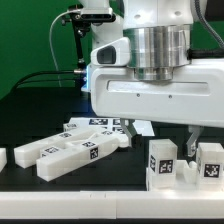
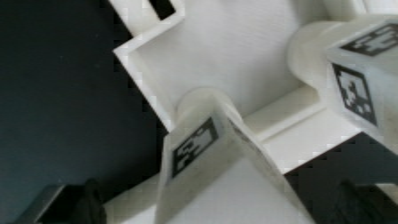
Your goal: Assemble chair
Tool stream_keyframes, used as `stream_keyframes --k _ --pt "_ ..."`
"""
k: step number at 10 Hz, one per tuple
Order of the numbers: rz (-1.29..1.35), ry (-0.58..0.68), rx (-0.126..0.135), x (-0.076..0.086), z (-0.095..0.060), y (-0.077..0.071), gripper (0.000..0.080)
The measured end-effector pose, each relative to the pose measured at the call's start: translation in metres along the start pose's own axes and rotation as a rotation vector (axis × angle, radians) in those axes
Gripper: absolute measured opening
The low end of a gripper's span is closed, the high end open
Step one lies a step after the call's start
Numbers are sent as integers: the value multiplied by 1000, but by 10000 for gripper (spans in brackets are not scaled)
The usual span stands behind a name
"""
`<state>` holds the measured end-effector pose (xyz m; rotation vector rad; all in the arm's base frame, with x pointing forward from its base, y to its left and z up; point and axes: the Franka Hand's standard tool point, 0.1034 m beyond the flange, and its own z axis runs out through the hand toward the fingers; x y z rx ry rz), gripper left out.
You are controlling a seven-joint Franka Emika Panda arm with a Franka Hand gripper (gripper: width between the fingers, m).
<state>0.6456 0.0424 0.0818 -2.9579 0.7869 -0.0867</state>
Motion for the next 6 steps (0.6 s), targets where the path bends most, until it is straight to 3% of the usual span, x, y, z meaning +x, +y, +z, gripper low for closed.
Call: stream_keyframes --k 2,4,5,6 --pt "-171 2 -8 1 0 1 649" --pt "-465 34 -34 -2 2 -4 649" --pt "-410 30 -29 -2 2 -3 649" --pt "-413 31 -31 -1 2 -3 521"
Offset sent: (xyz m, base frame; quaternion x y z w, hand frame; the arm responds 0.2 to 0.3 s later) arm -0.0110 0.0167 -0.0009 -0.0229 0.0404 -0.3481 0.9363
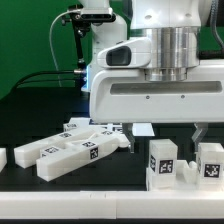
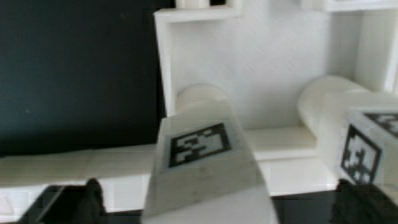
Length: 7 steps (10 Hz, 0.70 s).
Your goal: Assemble chair
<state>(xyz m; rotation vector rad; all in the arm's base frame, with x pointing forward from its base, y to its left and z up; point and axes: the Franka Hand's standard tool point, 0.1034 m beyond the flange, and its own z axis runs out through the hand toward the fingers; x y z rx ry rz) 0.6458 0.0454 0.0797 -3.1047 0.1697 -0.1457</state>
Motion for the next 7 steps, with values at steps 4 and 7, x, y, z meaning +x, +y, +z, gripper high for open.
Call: stream_keyframes --k 4,7 --pt "289 -2 1 0 0 -1 282" --pt "780 9 0 1 -1 -4 283"
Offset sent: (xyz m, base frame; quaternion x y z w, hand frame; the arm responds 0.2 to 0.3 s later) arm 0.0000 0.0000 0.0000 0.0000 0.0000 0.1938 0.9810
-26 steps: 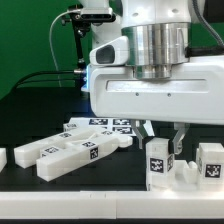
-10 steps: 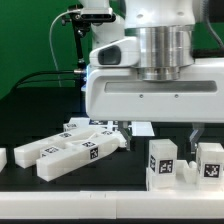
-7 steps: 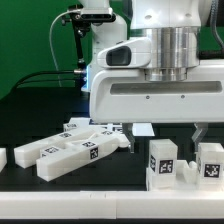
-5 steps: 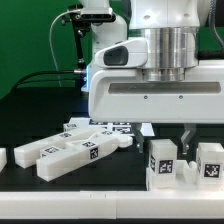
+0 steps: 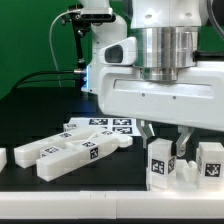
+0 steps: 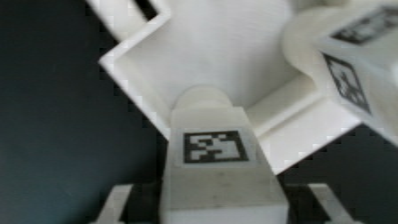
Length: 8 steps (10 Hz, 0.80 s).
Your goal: Assemble chair
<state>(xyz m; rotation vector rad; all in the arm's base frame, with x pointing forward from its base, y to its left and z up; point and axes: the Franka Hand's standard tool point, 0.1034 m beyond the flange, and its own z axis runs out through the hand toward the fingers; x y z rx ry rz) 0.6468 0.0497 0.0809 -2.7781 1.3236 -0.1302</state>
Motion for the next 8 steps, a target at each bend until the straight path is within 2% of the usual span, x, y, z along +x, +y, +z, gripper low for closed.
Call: stream_keyframes --k 1,3,5,6,7,8 --pt "217 9 10 -1 0 -1 283" --pt "424 -15 48 1 2 1 284" --pt "478 -16 48 0 2 1 284" --pt "468 -15 47 0 2 1 366" --pt "428 -14 48 0 2 1 504" --pt "290 -14 44 3 1 2 504"
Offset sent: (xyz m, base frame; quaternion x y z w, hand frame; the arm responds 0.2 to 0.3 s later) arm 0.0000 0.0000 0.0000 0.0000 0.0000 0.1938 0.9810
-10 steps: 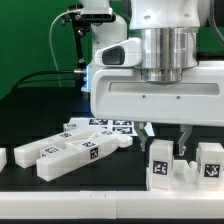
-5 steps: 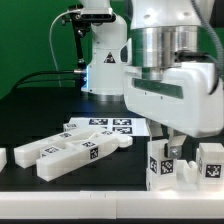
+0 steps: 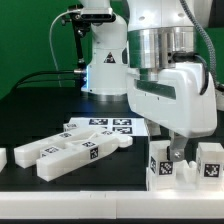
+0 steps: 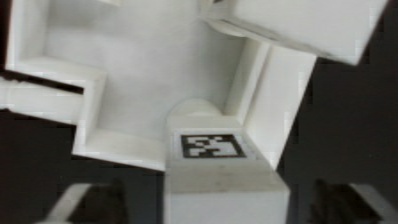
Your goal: Assemble chair
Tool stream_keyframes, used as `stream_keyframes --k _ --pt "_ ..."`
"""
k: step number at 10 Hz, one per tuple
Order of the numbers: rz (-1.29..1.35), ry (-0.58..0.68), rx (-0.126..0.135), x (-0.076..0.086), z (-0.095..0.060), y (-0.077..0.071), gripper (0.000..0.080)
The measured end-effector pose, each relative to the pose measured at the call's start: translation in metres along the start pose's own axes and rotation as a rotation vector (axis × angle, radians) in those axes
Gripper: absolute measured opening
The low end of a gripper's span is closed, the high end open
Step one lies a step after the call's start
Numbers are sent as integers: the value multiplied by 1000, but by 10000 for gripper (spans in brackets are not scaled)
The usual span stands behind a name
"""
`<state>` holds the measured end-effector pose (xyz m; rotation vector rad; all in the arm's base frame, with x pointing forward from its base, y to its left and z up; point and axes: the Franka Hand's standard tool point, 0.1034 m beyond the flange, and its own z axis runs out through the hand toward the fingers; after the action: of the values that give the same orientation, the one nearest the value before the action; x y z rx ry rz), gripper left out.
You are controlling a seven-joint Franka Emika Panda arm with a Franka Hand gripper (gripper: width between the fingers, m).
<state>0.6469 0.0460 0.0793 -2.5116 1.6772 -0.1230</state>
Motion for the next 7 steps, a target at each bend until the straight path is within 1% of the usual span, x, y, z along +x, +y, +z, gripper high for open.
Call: stream_keyframes --k 1,2,3,6,7 --pt "-193 -6 -6 3 -2 -1 618" --pt "-348 -26 -19 -1 -2 0 640" --pt "-434 -31 -22 -4 -1 0 640" --pt "-645 -29 -19 -1 -1 0 649" --pt "-778 -23 -29 -1 -1 1 649"
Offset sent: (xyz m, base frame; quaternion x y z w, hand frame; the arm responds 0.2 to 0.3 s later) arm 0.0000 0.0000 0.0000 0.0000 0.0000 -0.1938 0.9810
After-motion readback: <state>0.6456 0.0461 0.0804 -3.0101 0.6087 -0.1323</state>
